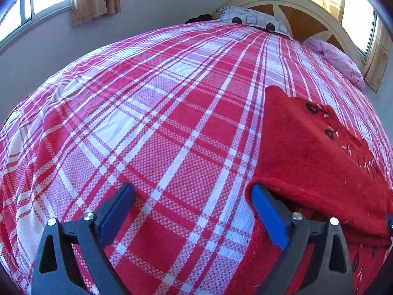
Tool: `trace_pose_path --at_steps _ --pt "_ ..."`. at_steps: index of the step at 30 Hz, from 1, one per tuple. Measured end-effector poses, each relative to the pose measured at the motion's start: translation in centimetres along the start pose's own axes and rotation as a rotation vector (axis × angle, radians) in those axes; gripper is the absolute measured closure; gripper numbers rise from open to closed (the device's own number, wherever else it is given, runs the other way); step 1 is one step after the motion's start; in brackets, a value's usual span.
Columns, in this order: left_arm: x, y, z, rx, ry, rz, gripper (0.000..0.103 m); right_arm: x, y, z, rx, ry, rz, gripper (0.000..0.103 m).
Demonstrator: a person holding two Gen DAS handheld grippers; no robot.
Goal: Fold small clothes
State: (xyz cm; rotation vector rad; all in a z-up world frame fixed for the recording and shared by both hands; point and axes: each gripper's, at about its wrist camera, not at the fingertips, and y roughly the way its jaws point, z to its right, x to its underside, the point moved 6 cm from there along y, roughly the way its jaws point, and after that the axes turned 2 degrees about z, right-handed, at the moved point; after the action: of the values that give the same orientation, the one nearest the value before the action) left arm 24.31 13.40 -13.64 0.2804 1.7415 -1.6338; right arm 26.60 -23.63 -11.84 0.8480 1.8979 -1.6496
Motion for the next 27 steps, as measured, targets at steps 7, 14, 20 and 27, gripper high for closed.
trace_pose_path --at_steps 7,14,20,27 --pt "0.4 -1.2 -0.5 0.013 -0.004 0.000 0.004 0.1 -2.2 0.8 -0.038 0.049 0.023 0.089" --pt "-0.9 -5.9 -1.5 0.003 0.076 0.165 0.004 0.1 -8.6 1.4 0.069 0.016 0.184 0.086" --pt "-2.4 -6.6 4.3 0.101 0.157 0.196 0.004 0.3 -5.2 -3.9 -0.033 -0.114 0.097 0.087" --pt "-0.7 0.2 6.8 -0.010 0.234 0.029 0.002 2.4 -0.8 -3.4 -0.043 -0.087 -0.017 0.086"
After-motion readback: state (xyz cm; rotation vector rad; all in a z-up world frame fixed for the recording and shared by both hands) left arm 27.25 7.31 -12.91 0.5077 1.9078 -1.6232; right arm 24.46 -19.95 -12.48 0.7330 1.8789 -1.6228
